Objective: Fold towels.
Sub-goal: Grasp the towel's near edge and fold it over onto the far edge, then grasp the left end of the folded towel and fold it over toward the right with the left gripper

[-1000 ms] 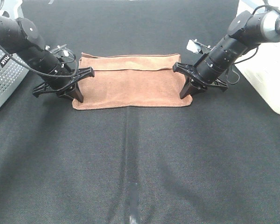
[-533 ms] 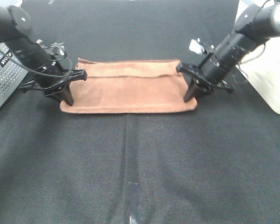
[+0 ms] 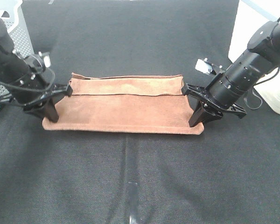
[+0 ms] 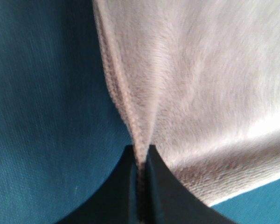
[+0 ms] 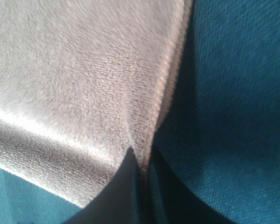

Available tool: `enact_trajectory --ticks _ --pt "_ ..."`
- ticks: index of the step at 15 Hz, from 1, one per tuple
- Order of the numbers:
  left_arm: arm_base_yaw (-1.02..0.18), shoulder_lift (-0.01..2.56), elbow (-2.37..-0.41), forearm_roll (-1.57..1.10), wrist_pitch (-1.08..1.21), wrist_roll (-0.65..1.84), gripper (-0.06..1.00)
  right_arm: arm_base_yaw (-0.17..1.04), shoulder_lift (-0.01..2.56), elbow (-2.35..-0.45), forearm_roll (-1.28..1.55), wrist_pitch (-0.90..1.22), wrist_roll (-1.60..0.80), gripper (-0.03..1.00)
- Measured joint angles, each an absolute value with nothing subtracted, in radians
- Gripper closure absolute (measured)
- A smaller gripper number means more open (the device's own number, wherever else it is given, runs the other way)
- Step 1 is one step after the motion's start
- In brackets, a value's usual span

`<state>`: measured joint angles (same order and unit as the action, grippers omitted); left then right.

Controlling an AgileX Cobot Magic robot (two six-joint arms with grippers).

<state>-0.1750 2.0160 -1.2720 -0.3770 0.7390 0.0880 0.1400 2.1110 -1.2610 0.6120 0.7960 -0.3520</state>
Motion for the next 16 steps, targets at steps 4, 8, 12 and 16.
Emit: enact_trajectory --ticks 4,8,12,16 --pt "-0.175 2.033 -1.296 -0.406 0.666 0.088 0.94 0.140 2.109 -1.394 0.564 0.797 -0.349 0.97" --pt "-0.172 2.094 -1.458 -0.407 0.656 0.088 0.94 0.140 2.170 -1.572 0.546 0.813 -0.314 0.97" --pt "-0.122 2.242 -1.713 -0.405 0.706 0.058 0.94 0.140 2.336 -1.854 0.539 0.869 -0.284 0.97" --pt "-0.122 2.387 -1.872 -0.406 0.720 0.062 0.94 0.139 2.455 -1.973 0.516 0.879 -0.263 0.97"
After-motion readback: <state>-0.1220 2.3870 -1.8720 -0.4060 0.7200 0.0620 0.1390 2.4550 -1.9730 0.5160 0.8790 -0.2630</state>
